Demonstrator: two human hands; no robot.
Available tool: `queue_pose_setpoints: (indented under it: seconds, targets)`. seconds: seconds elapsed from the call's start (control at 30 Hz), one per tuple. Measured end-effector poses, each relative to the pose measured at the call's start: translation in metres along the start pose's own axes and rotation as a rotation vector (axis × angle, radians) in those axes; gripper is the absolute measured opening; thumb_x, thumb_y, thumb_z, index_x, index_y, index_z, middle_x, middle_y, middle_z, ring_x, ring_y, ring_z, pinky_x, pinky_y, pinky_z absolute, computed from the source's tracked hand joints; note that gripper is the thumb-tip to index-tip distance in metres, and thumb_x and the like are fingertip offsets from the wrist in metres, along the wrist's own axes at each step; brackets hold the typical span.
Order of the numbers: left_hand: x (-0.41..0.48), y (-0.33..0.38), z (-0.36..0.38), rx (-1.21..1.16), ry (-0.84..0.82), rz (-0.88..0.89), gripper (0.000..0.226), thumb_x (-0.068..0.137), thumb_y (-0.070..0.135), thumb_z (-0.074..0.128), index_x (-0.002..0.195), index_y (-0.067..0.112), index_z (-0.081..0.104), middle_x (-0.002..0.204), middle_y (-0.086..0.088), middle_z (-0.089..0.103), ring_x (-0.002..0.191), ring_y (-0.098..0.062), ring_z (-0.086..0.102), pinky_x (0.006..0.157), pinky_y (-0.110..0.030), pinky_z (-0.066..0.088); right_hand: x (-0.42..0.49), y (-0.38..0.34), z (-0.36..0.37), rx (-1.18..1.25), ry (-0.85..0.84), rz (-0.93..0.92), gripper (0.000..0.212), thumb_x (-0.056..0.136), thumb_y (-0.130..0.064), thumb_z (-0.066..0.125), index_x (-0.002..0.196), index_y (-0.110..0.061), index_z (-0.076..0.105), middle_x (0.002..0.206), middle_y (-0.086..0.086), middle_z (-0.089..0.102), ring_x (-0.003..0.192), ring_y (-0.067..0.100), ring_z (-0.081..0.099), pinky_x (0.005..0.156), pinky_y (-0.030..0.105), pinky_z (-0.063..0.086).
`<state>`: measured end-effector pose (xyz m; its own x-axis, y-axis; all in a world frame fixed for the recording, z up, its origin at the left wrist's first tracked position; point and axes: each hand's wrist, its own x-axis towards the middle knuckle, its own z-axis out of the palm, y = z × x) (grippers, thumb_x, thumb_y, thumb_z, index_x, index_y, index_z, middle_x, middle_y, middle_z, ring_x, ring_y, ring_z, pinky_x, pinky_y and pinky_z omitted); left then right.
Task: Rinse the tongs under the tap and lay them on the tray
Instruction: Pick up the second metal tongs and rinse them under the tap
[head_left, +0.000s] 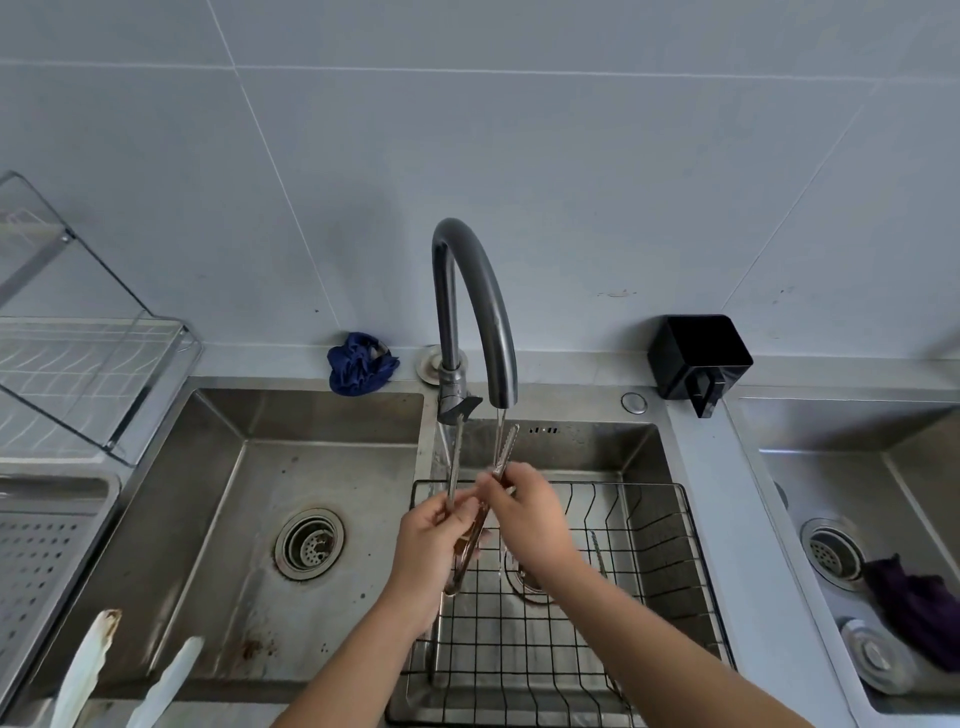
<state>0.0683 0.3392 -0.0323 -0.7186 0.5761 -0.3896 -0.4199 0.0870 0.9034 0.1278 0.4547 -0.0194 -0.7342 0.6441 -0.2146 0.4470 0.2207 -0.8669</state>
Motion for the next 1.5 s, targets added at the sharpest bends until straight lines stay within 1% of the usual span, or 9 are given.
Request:
queue_pose_setpoints:
  seconds: [0.1, 0.2, 0.43, 0.57, 0.73, 0.87, 1.07, 1.3, 1.5]
  targets:
    - [0.002, 0.001, 0.006, 0.063, 0.019, 0.059, 0.014, 0.092, 0.024, 0.068, 0.101, 0.026, 0.078, 0.093, -0.009, 0.078, 0.084, -0.026, 0.074, 0.071, -0.035, 0.059, 0.013, -0.012, -0.016, 0.094, 0.099, 0.046, 0.039, 0.105, -0.037, 0.049, 0.088, -0.007, 0.066, 0.074, 0.008, 0.065, 0.063, 0.018, 0.054, 0.062, 0.042, 0.048]
    - [0.001, 0.0, 0.015, 0.096, 0.015, 0.065, 0.012, 0.09, 0.022, 0.071, 0.095, 0.029, 0.079, 0.089, -0.009, 0.079, 0.085, -0.024, 0.075, 0.075, -0.04, 0.059, 0.011, -0.014, -0.012, 0.253, 0.23, 0.072, 0.021, 0.103, -0.023, 0.051, 0.089, -0.014, 0.063, 0.076, 0.006, 0.068, 0.064, 0.025, 0.061, 0.064, 0.048, 0.055]
    - [0.001, 0.002, 0.01, -0.108, 0.078, -0.071, 0.025, 0.092, -0.001, 0.059, 0.083, 0.012, 0.077, 0.081, -0.016, 0.074, 0.07, -0.029, 0.069, 0.055, -0.035, 0.055, 0.006, -0.001, -0.016, 0.311, -0.128, 0.079, 0.006, 0.091, -0.014, 0.067, 0.086, -0.017, 0.068, 0.075, -0.006, 0.073, 0.068, 0.007, 0.066, 0.055, 0.019, 0.049]
    - [0.0, -0.001, 0.011, -0.114, 0.009, -0.155, 0.019, 0.098, 0.025, 0.062, 0.096, 0.013, 0.076, 0.076, -0.02, 0.069, 0.062, -0.03, 0.065, 0.052, -0.035, 0.053, 0.015, -0.01, -0.038, 0.631, -0.147, 0.03, 0.02, 0.098, -0.024, 0.065, 0.086, -0.009, 0.065, 0.079, 0.007, 0.066, 0.066, 0.017, 0.056, 0.059, 0.027, 0.047]
    - [0.009, 0.007, 0.018, -0.051, -0.012, -0.169, 0.041, 0.094, 0.045, 0.057, 0.091, 0.009, 0.075, 0.07, -0.014, 0.069, 0.052, -0.022, 0.062, 0.043, -0.03, 0.048, -0.013, 0.006, -0.022, 0.584, -0.334, 0.021, 0.026, 0.098, -0.025, 0.066, 0.096, 0.001, 0.062, 0.083, 0.015, 0.065, 0.068, 0.032, 0.06, 0.06, 0.038, 0.055]
    - [0.008, 0.005, 0.022, -0.057, 0.025, -0.186, 0.036, 0.101, 0.042, 0.051, 0.093, 0.022, 0.08, 0.095, -0.007, 0.079, 0.078, -0.018, 0.075, 0.063, -0.032, 0.056, -0.007, 0.009, -0.026, 0.209, -0.327, -0.059, 0.012, 0.095, -0.027, 0.071, 0.096, -0.015, 0.069, 0.086, 0.003, 0.07, 0.075, 0.015, 0.065, 0.07, 0.03, 0.058]
    - [0.008, -0.001, 0.019, -0.08, 0.073, -0.17, 0.018, 0.102, 0.02, 0.055, 0.095, 0.025, 0.072, 0.085, -0.013, 0.074, 0.065, -0.027, 0.069, 0.054, -0.037, 0.056, -0.016, 0.015, -0.027, 0.431, -0.398, 0.065, 0.019, 0.1, -0.021, 0.062, 0.1, -0.005, 0.071, 0.088, 0.011, 0.075, 0.08, 0.028, 0.074, 0.068, 0.035, 0.062]
    - [0.004, -0.004, 0.013, -0.012, -0.104, -0.156, 0.028, 0.102, 0.012, 0.049, 0.104, 0.023, 0.075, 0.07, -0.016, 0.067, 0.051, -0.024, 0.059, 0.043, -0.03, 0.042, 0.011, 0.011, -0.031, 0.482, -0.112, 0.121, 0.019, 0.099, -0.019, 0.063, 0.118, -0.014, 0.064, 0.102, 0.013, 0.074, 0.074, 0.02, 0.072, 0.063, 0.033, 0.061]
    - [0.004, -0.004, 0.011, -0.088, -0.098, -0.17, 0.026, 0.099, 0.004, 0.051, 0.1, 0.012, 0.075, 0.074, -0.018, 0.067, 0.047, -0.025, 0.055, 0.04, -0.027, 0.037, 0.021, -0.005, -0.021, 0.484, 0.036, -0.015, 0.015, 0.098, -0.014, 0.065, 0.105, -0.025, 0.072, 0.075, 0.009, 0.074, 0.055, 0.014, 0.061, 0.048, 0.026, 0.051]
